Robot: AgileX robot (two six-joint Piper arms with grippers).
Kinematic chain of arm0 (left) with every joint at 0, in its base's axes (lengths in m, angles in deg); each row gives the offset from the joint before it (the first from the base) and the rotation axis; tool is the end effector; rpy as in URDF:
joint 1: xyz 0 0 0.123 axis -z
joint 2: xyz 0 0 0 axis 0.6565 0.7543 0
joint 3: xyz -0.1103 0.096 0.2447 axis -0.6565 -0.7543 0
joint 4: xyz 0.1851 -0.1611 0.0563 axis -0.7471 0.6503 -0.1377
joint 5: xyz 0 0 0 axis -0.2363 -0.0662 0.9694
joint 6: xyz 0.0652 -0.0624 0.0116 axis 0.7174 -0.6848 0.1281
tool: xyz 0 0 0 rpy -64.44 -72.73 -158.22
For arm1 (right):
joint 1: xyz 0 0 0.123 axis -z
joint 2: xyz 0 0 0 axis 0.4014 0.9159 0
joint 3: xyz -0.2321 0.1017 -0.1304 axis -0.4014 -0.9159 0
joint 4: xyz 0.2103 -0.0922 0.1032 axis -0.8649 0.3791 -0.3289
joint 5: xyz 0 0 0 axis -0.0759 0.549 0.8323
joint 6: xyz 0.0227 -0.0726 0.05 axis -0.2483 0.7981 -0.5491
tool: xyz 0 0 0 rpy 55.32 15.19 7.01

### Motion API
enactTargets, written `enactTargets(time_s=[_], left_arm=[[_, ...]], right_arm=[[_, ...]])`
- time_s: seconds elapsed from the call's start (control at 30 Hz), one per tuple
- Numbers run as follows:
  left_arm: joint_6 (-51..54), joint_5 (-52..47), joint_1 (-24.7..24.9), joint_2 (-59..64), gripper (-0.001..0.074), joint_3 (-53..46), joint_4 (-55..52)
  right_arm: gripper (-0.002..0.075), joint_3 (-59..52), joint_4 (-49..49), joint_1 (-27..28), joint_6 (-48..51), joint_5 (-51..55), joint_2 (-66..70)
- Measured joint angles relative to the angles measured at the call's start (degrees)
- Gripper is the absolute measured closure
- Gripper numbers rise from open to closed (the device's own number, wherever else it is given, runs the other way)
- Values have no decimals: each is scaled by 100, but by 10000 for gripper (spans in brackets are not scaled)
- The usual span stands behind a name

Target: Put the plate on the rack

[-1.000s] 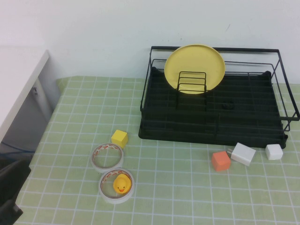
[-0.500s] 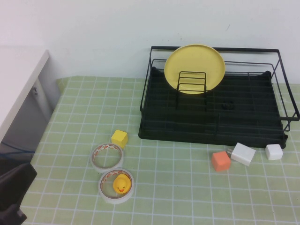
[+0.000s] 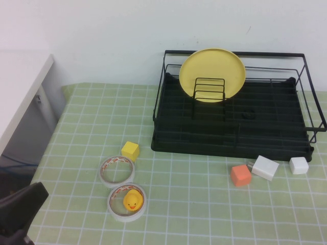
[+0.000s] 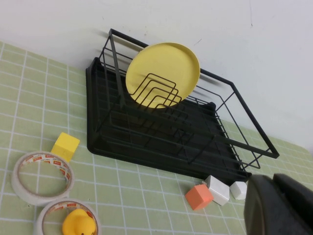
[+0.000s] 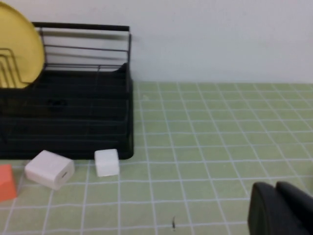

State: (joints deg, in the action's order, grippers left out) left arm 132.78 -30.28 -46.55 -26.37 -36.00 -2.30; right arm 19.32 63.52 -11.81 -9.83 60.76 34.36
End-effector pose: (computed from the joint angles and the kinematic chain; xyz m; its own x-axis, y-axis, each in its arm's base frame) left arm 0.0918 -0.0394 0.2773 -0.3621 -0.4229 -0.8307 0.3026 0.7896 -0.5339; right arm 0.0538 -0.0120 0.1812 -0.2017 -0.0448 -0.9784 0.1963 0.9768 -0.0852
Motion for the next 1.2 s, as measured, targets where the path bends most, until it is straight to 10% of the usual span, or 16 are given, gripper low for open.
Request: enactTargets(time_s=[0.53, 1.2], left_arm=[[0, -11, 0, 0, 736, 0, -11], [0, -11, 0, 0, 736, 0, -11]], right_arm=[[714, 10, 23, -1286, 49, 344, 0], [714, 10, 34, -1326, 49, 370, 0]])
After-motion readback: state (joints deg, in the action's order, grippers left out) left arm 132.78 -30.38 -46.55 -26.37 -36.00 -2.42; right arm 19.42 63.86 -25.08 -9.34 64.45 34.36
